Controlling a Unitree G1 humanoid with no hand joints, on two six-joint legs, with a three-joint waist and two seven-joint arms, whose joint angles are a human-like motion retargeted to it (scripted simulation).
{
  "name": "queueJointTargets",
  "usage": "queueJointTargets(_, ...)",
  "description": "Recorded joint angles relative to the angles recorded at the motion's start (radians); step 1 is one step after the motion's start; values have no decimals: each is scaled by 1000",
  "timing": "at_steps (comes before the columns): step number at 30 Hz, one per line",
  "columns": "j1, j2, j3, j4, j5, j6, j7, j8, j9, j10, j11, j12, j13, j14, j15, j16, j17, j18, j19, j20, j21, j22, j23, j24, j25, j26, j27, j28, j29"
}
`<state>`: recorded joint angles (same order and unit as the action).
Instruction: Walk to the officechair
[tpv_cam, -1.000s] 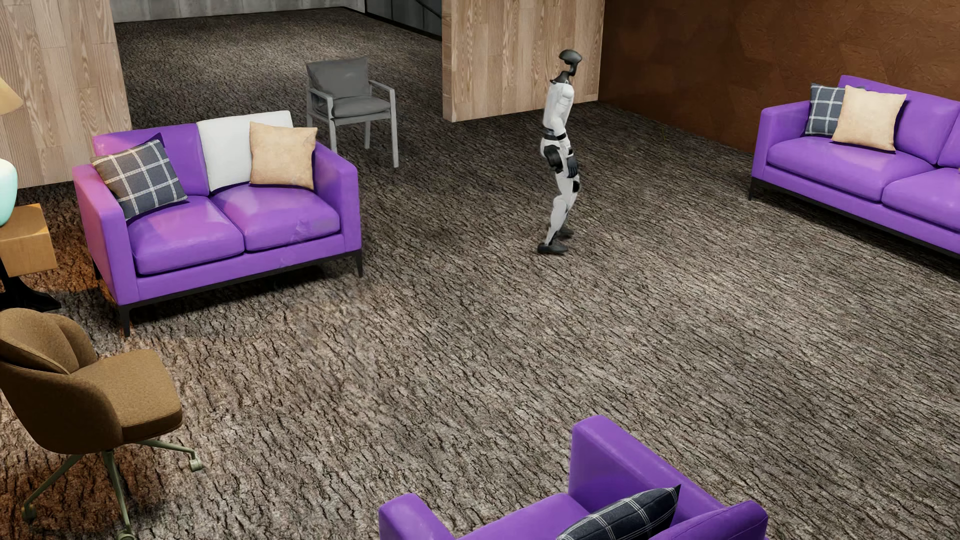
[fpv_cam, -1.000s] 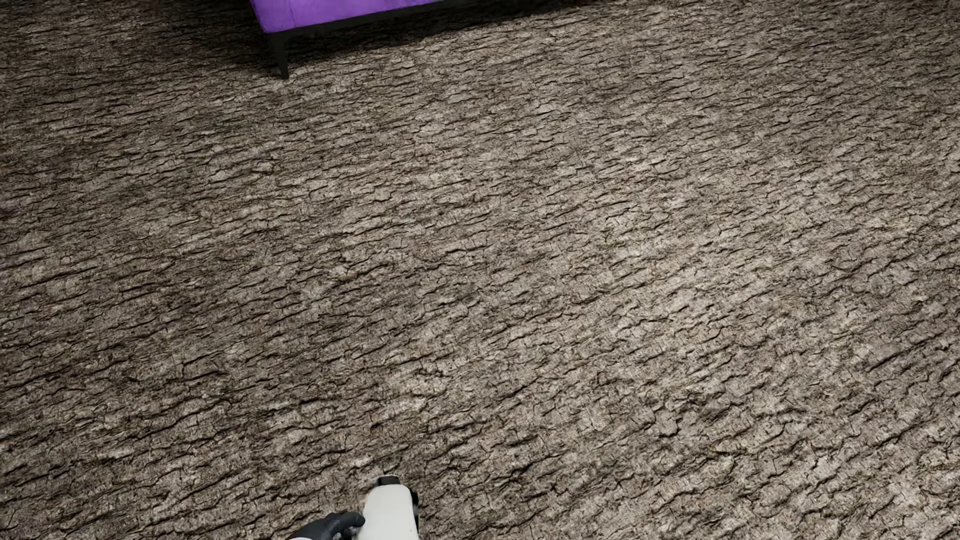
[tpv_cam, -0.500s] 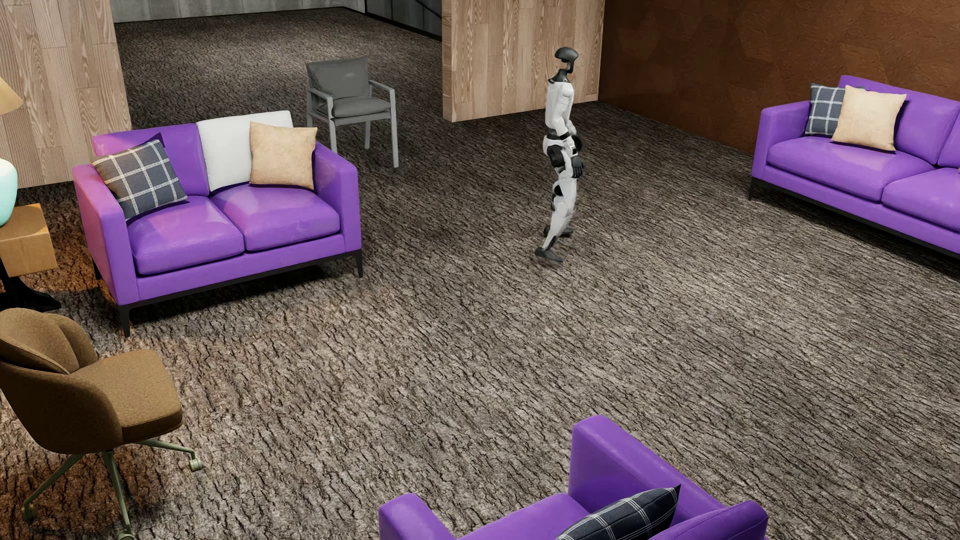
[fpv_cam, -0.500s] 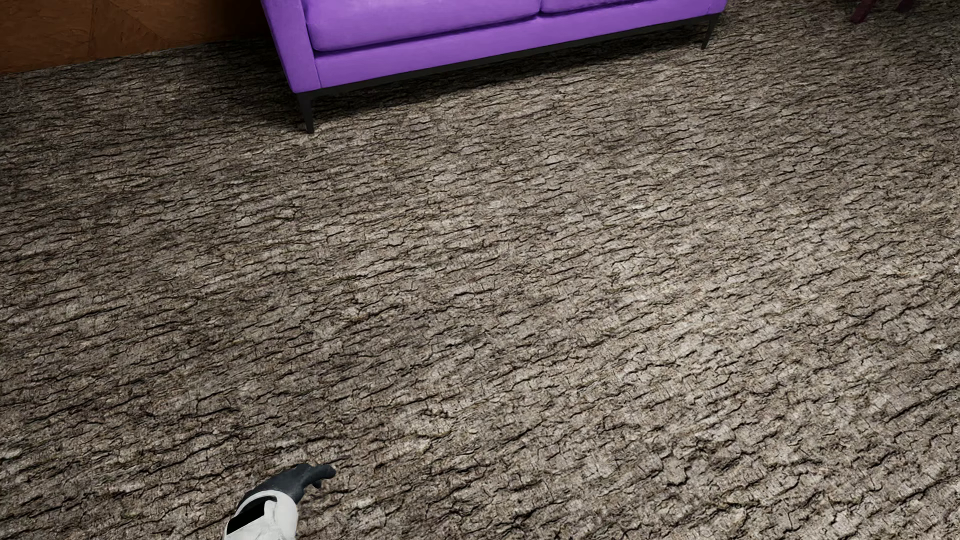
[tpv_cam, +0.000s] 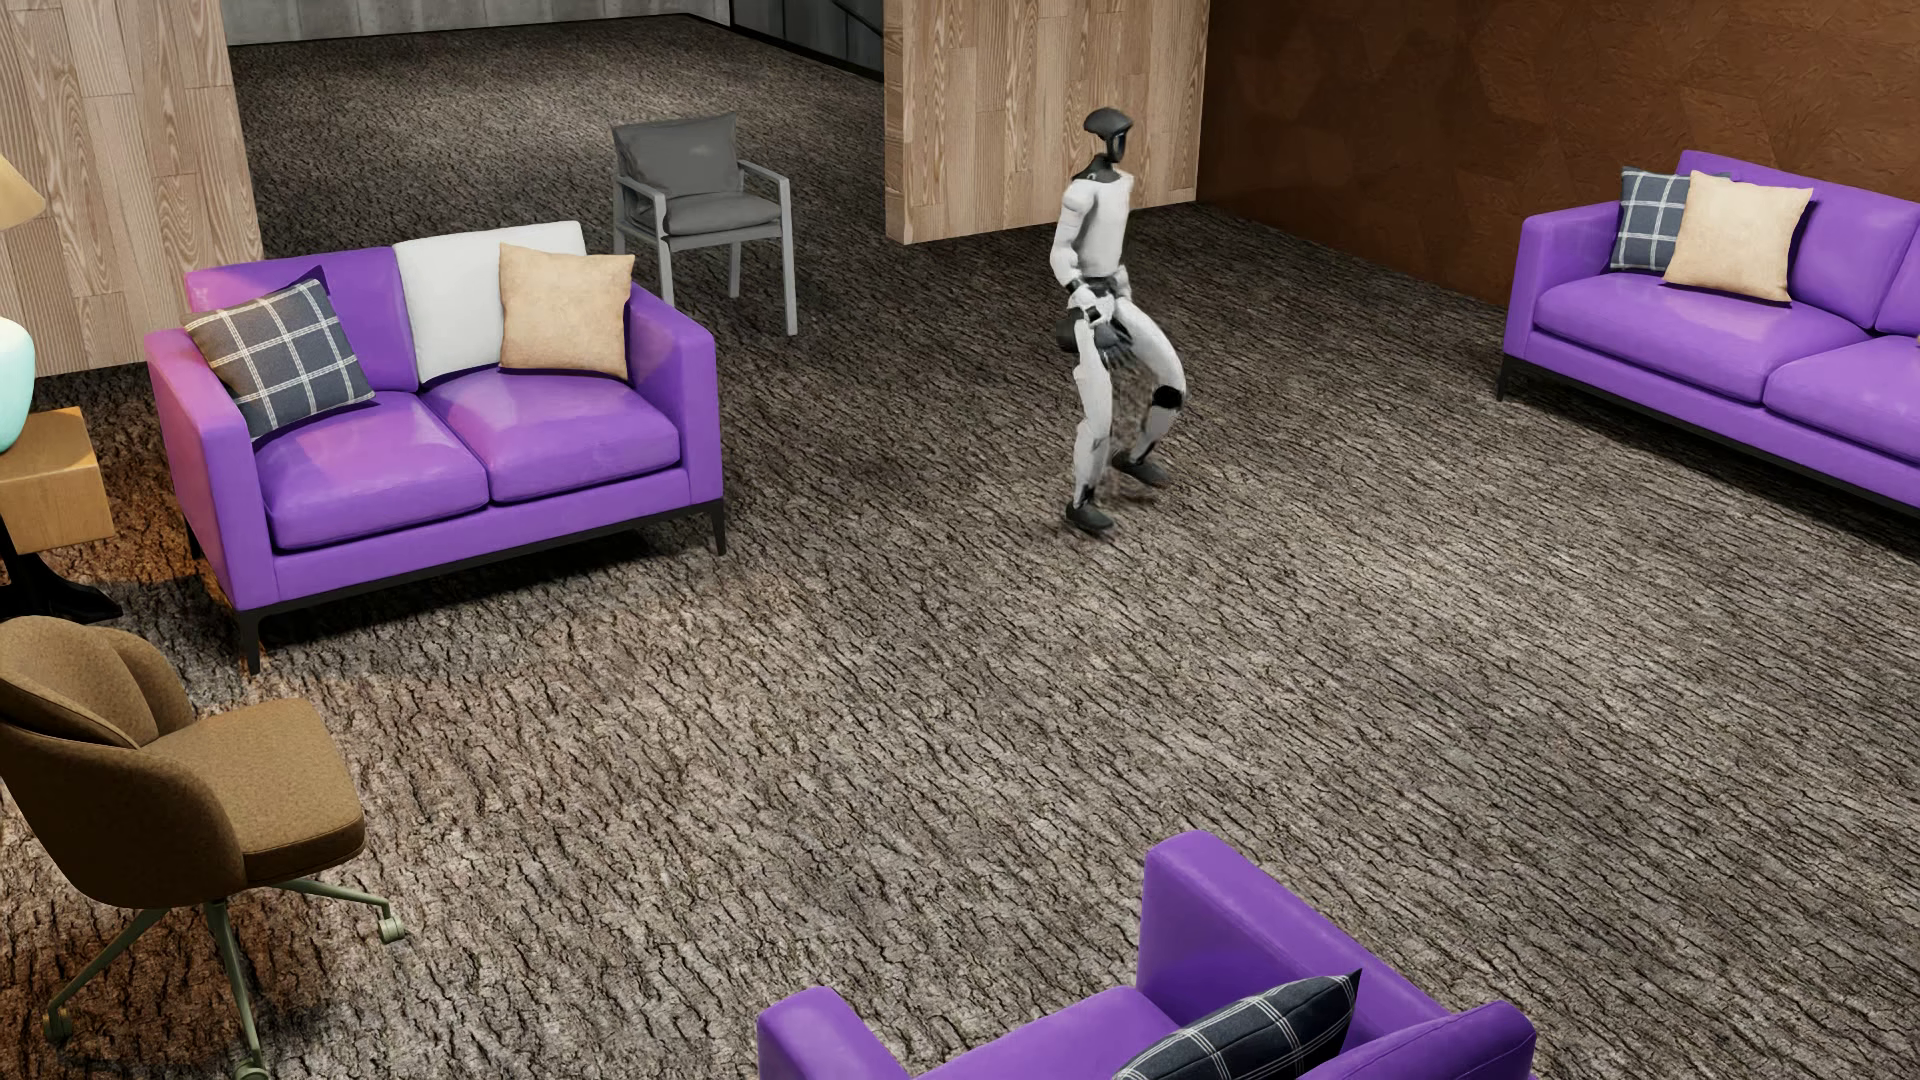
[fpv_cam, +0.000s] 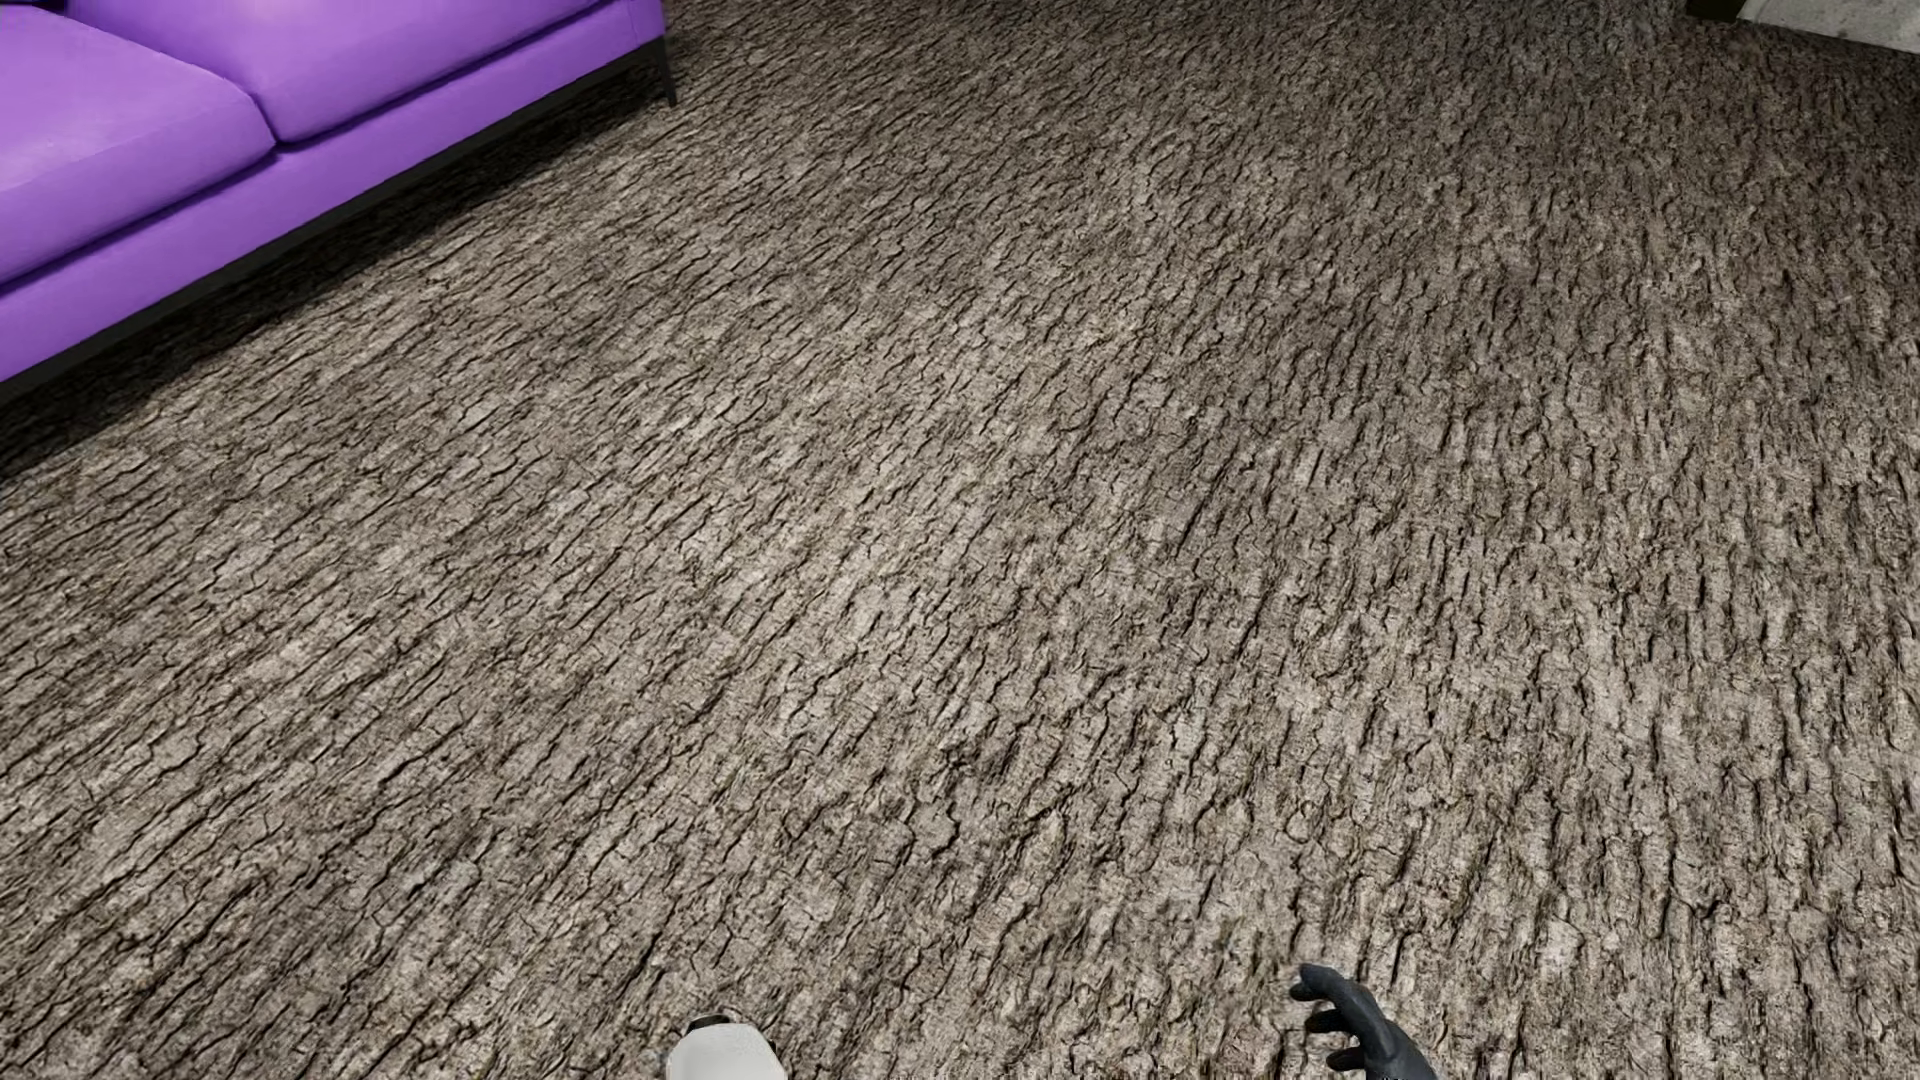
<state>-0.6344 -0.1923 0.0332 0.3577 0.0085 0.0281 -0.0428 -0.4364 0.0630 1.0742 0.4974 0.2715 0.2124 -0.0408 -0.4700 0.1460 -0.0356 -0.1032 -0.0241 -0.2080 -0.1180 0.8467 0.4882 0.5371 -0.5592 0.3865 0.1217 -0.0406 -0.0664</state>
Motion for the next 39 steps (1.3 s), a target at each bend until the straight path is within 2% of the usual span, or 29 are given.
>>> queueJointTargets(1, -34, -3, 6, -80, 31, 1, 0, 41, -2, 27, -24, 15, -5, -10, 1, -24, -18, -49, 6, 24, -11, -32, -11, 3, 15, -13, 3, 11, 6)
queueJointTargets(3, -101, -10, 18, -223, 105, 4, 21, 146, -5, 31, -64, 56, -28, -9, 14, -39, -44, -86, -11, 67, -19, -103, -46, 25, 10, -40, 3, 33, 15)
queueJointTargets(6, -164, -32, 34, -431, 245, 12, 7, 356, -9, -118, -60, 144, -152, -8, 25, -12, -56, -143, -77, 120, 43, -212, -45, 84, 3, -57, -3, 77, 8)
queueJointTargets(9, -97, -6, 32, -588, 374, 17, -47, 567, -25, -505, -58, 246, -266, 0, 32, 37, -54, -145, -137, 173, 181, -251, 6, 123, -78, -40, -16, 53, 23)
queueJointTargets(10, -58, 14, 30, -585, 408, 19, 1, 630, -35, -604, -64, 265, -286, 8, 33, 57, -52, -155, -148, 190, 226, -249, 29, 149, -110, -32, -17, 35, 28)
queueJointTargets(11, -26, 41, 36, -537, 433, 16, 39, 695, -44, -629, -69, 276, -294, -8, 35, 72, -53, -118, -146, 217, 263, -247, 56, 177, -127, -35, -16, 45, 35)
queueJointTargets(12, 4, 68, 44, -525, 447, 10, 52, 755, -53, -657, -65, 276, -287, -15, 39, 73, -59, 122, -124, 258, 290, -245, 84, 191, -125, -44, -11, 74, 38)
queueJointTargets(13, 16, 80, 53, -493, 453, 2, 94, 789, -59, -655, -29, 264, -273, 9, 40, 57, -71, 243, -9, 321, 311, -248, 118, 173, -119, -48, 0, 133, 39)
queueJointTargets(14, 24, 60, 64, -456, 444, -8, 132, 789, -59, -627, 57, 241, -251, -15, 80, 30, -84, 288, 210, 392, 323, -246, 162, 126, -110, -53, 22, 188, 38)
queueJointTargets(15, 46, 20, 89, -407, 472, -19, 200, 675, -56, -601, 207, 214, -233, -61, 164, -1, -106, 292, 269, 446, 328, -238, 222, 79, -108, -61, 63, 238, 44)
queueJointTargets(16, 77, -82, 128, -348, 425, -31, 293, 446, -49, -575, 420, 181, -227, -111, 255, -18, -135, 278, 272, 461, 336, -227, 287, 65, -118, -64, 112, 267, 58)
queueJointTargets(17, 124, -174, 134, -306, 294, -40, 362, 390, -47, -577, 597, 140, -228, -146, 251, -15, -159, 265, 273, 453, 340, -226, 349, 67, -136, -84, 161, 267, 67)
queueJointTargets(18, 174, -245, 117, -293, 106, -52, 410, 327, -46, -592, 728, 73, -211, -172, 245, 0, -187, 251, 290, 426, 329, -226, 378, 79, -151, -92, 198, 275, 72)
queueJointTargets(19, 227, -302, 83, -300, -53, -65, 436, 289, -45, -613, 805, 17, -187, -195, 265, 31, -212, 237, 177, 390, 285, -228, 387, 91, -140, -133, 208, 286, 69)
queueJointTargets(20, 275, -357, 42, -311, -157, -76, 449, 266, -45, -626, 829, -52, -143, -221, 287, 67, -233, 222, 4, 359, 222, -218, 370, 99, -108, -177, 195, 300, 53)
queueJointTargets(21, 320, -410, 0, -321, -190, -84, 457, 285, -43, -629, 813, -130, -94, -249, 264, 98, -256, 206, -72, 322, 148, -214, 334, 96, -62, -219, 169, 306, 35)
queueJointTargets(22, 361, -460, -39, -323, -183, -87, 459, 322, -42, -629, 763, -215, -39, -278, 262, 138, -273, 189, -68, 271, 73, -212, 289, 107, -11, -246, 141, 303, 12)
queueJointTargets(24, 431, -515, -96, -316, -135, -85, 449, 378, -44, -624, 543, -406, 78, -334, 271, 208, -275, 153, 8, 153, -69, -212, 201, 133, 80, -262, 99, 284, -47)
queueJointTargets(26, 512, -493, -128, -308, -97, -76, 448, 395, -53, -661, 150, -588, 171, -370, 370, 252, -226, 118, 65, 34, -192, -212, 150, 147, 130, -221, 105, 220, -109)
queueJointTargets(27, 557, -452, -138, -311, -87, -70, 454, 408, -60, -691, -84, -665, 206, -385, 408, 261, -193, 98, 185, -22, -246, -219, 135, 162, 144, -198, 115, 180, -125)
queueJointTargets(28, 602, -410, -147, -311, -91, -67, 458, 412, -67, -703, -249, -720, 239, -403, 371, 259, -156, 69, 258, -61, -289, -234, 125, 174, 147, -179, 127, 144, -132)
queueJointTargets(30, 682, -360, -162, -281, -103, -63, 461, 277, -75, -696, -257, -748, 277, -418, 481, 232, -71, 3, 124, -78, -321, -280, 140, 184, 134, -150, 139, 150, -103)
queueJointTargets(31, 712, -340, -170, -240, -67, -54, 450, 277, -73, -651, -209, -723, 280, -388, 489, 216, -36, -41, 27, -69, -300, -309, 167, 169, 93, -156, 147, 175, -73)
queueJointTargets(32, 719, -324, -174, -190, -31, -42, 437, 284, -67, -555, -139, -672, 275, -325, 428, 196, -13, -85, -1, -54, -266, -331, 204, 142, 35, -163, 156, 198, -33)
queueJointTargets(34, 639, -274, -167, -110, 27, -18, 337, 290, -52, -276, -59, -559, 247, -66, 315, 156, 41, -119, -4, -67, -229, -315, 252, 116, -46, -150, 152, 159, 54)
queueJointTargets(35, 552, -234, -158, -76, 49, -8, 268, 291, -46, -100, -63, -526, 236, 27, 282, 142, 76, -67, -10, -109, -233, -271, 245, 135, -60, -127, 134, 90, 97)
queueJointTargets(36, 456, -189, -146, -50, 75, 4, 197, 290, -38, 63, -78, -509, 228, 43, 257, 134, 110, -19, -18, -161, -240, -210, 225, 163, -64, -111, 107, 7, 117)
queueJointTargets(37, 362, -147, -135, -47, 96, 16, 135, 296, -30, 195, -86, -488, 214, 6, 232, 113, 130, -8, -20, -182, -242, -137, 206, 170, -70, -73, 82, -38, 109)
queueJointTargets(39, 183, -88, -108, -81, 117, 34, 74, 335, -18, 327, -84, -411, 151, -7, 179, 54, 119, -19, -9, -154, -211, 16, 200, 124, -123, 7, 78, -8, 62)
